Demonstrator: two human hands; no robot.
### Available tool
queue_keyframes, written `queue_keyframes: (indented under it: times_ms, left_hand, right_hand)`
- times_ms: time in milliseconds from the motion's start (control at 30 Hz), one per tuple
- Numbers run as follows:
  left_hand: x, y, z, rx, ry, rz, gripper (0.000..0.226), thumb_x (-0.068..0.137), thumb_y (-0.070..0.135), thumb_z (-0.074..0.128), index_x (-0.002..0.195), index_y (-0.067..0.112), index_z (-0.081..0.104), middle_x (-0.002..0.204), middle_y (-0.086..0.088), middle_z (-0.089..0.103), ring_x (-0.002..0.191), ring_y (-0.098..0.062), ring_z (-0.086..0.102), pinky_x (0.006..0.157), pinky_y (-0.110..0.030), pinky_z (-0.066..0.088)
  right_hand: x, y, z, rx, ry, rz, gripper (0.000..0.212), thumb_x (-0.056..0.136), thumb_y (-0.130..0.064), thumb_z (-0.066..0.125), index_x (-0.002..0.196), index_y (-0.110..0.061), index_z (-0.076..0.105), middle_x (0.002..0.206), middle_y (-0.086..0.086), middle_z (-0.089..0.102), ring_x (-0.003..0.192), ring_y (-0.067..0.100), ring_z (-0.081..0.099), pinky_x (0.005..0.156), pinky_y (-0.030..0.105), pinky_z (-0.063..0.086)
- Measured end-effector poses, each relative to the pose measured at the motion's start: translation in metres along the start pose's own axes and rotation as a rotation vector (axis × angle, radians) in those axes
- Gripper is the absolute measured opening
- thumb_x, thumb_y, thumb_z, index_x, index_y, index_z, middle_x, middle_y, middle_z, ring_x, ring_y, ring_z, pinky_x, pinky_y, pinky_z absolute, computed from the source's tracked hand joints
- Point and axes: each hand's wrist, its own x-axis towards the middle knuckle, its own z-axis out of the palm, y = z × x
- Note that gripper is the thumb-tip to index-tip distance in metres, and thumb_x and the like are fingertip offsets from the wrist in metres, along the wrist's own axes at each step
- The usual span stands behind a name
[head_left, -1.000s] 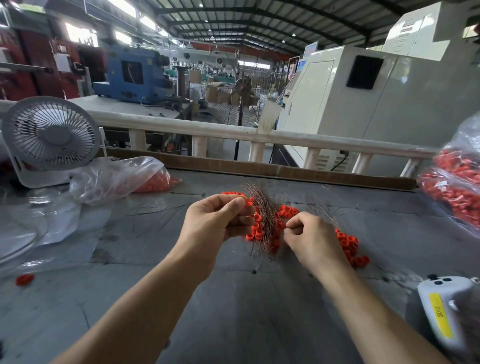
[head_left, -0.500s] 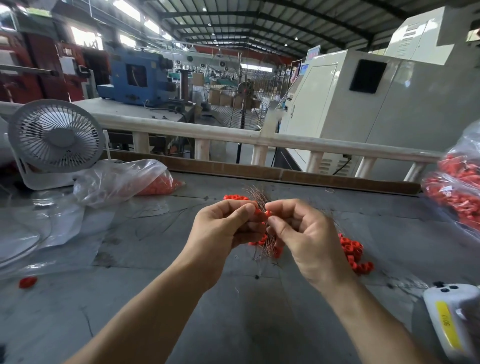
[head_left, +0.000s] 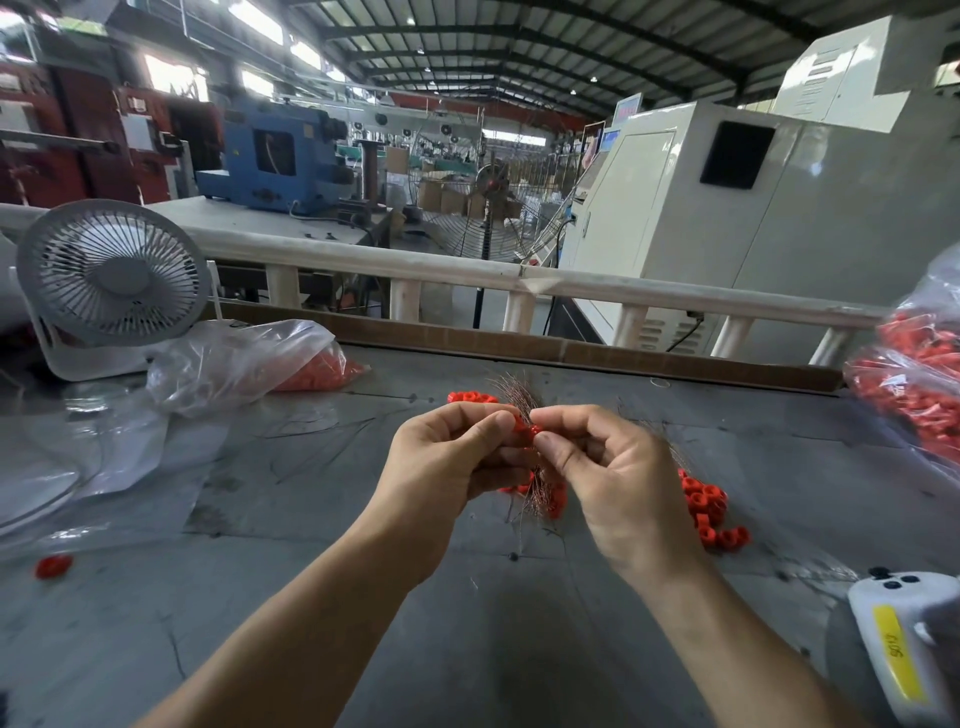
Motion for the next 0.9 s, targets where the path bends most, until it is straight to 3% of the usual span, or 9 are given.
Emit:
queue_keyframes:
  times_ms: [67,233,500,767,900]
  left_hand:
    - [-0.0002,0.0001,-0.0007,0.001,-0.001,-0.001,0.01,0.094,0.008,0.068,0.091,0.005,0.076,0.088,-0.023,0.075,0.077,-0.027,0.074,0.068,-0.031,0.062]
    - [0.0002,-0.0006,-0.0006,0.019,-0.003,0.004,0.01,0.093,0.01,0.069,0.089,0.008,0.078,0.092,-0.024,0.075,0.081,-0.029,0.074,0.071,-0.032,0.061]
    - [-0.0009,-0.0027,0.0002,0.079,-0.021,0.048,0.008,0.094,0.006,0.068,0.095,0.004,0.075,0.086,-0.02,0.075,0.079,-0.028,0.074,0.072,-0.034,0.062]
    - [-0.001,-0.0029,0.0012,0.119,-0.024,0.077,0.009,0.094,0.004,0.067,0.099,0.003,0.074,0.09,-0.021,0.077,0.081,-0.03,0.075,0.075,-0.036,0.064]
    - [-0.0003,-0.0041,0.002,0.123,-0.02,0.087,0.009,0.094,0.004,0.067,0.097,0.005,0.075,0.088,-0.019,0.077,0.081,-0.029,0.076,0.075,-0.035,0.063]
  right_hand:
    - [-0.0004,-0.0014,-0.0002,-0.041,-0.007,-0.009,0.02,0.091,-0.011,0.077,0.102,-0.028,0.079,0.093,-0.014,0.079,0.089,0.006,0.075,0.081,0.02,0.058]
    - [0.0003,-0.0039,-0.0045,-0.078,0.022,-0.013,0.017,0.091,-0.016,0.078,0.093,-0.031,0.072,0.084,-0.012,0.075,0.072,0.005,0.069,0.065,0.017,0.053]
    - [0.0007,-0.0034,-0.0028,-0.09,-0.004,-0.012,0.022,0.088,-0.009,0.08,0.087,-0.029,0.072,0.083,-0.01,0.076,0.079,0.008,0.074,0.075,0.022,0.059]
    - [0.0014,-0.0046,-0.0092,-0.122,0.0,-0.001,0.011,0.086,-0.018,0.084,0.089,-0.028,0.079,0.086,-0.007,0.077,0.083,0.01,0.075,0.079,0.033,0.062]
    - [0.0001,-0.005,-0.0073,-0.168,0.047,-0.046,0.014,0.087,-0.017,0.082,0.088,-0.03,0.079,0.086,-0.012,0.076,0.084,0.008,0.073,0.077,0.028,0.06]
